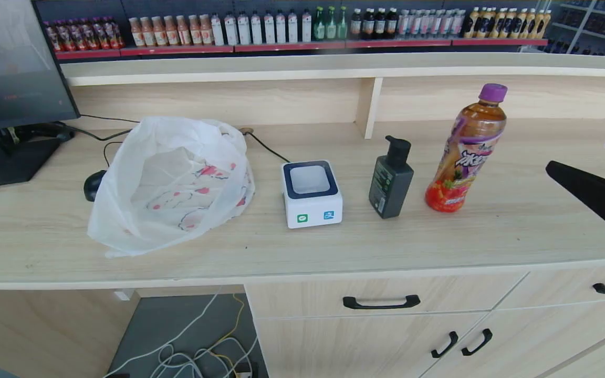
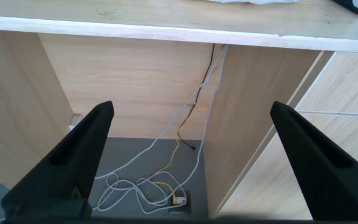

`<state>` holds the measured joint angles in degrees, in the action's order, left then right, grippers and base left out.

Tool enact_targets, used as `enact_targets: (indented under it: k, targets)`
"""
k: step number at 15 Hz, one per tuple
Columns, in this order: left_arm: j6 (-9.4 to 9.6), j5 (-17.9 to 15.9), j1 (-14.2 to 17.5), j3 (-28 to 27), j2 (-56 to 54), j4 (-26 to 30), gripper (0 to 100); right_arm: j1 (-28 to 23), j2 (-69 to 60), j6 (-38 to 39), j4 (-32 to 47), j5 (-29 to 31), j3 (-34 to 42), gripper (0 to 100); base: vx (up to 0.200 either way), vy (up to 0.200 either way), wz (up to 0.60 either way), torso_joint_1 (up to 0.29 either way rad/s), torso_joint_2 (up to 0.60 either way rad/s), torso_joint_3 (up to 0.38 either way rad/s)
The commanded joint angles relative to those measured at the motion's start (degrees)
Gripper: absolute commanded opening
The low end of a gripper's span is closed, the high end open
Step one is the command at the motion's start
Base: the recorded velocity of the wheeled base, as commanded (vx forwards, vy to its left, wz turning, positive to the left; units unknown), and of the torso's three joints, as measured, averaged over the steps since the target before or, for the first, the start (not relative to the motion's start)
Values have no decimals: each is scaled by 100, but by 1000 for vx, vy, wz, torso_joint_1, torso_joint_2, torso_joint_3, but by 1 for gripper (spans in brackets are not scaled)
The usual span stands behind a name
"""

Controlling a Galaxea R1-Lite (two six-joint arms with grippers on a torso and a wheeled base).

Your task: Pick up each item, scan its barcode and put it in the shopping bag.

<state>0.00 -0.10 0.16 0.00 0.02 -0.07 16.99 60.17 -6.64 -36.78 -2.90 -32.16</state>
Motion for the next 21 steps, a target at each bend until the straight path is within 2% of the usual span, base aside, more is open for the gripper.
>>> enact_targets:
  k: [1,3,4,6,9,10,11,13,14,16,18,21]
  targets:
    - [0,1,2,0,-2,-1,100,806,742,-56,-145,870,-168,100,0,0,0,0,0,0]
    - [0,1,2,0,-2,-1,100,1517,988,-48,-154,1819,-221,100,0,0,0,0,0,0]
    - [0,1,2,0,-2,-1,100,1667,1128,-65,-163,2171,-256,100,0,0,0,0,0,0]
    - [0,1,2,0,-2,-1,100,1728,1304,-206,-268,2496,-273,100,0,0,0,0,0,0]
    - [0,1,2,0,-2,-1,100,1825,1497,-206,-594,2575,-282,100,0,0,0,0,0,0]
    - [0,1,2,0,-2,-1,100,2080,1647,-171,-796,2575,-238,100,0,0,0,0,0,0]
    - [0,1,2,0,-2,-1,100,2106,1761,-171,-875,2575,-238,100,0,0,0,0,0,0]
    - [0,1,2,0,-2,-1,100,2361,2236,216,-1270,3067,-300,100,0,0,0,0,0,0]
    - [0,1,2,0,-2,-1,100,2405,2499,506,-1596,3287,-370,100,0,0,0,0,0,0]
    - [0,1,2,0,-2,-1,100,2423,2886,541,-2140,3314,-361,100,0,0,0,0,0,0]
    - [0,1,2,0,-2,-1,100,2423,3123,594,-2290,3314,-317,100,0,0,0,0,0,0]
    - [0,1,2,0,-2,-1,100,2414,3747,506,-3397,3314,-300,100,0,0,0,0,0,0]
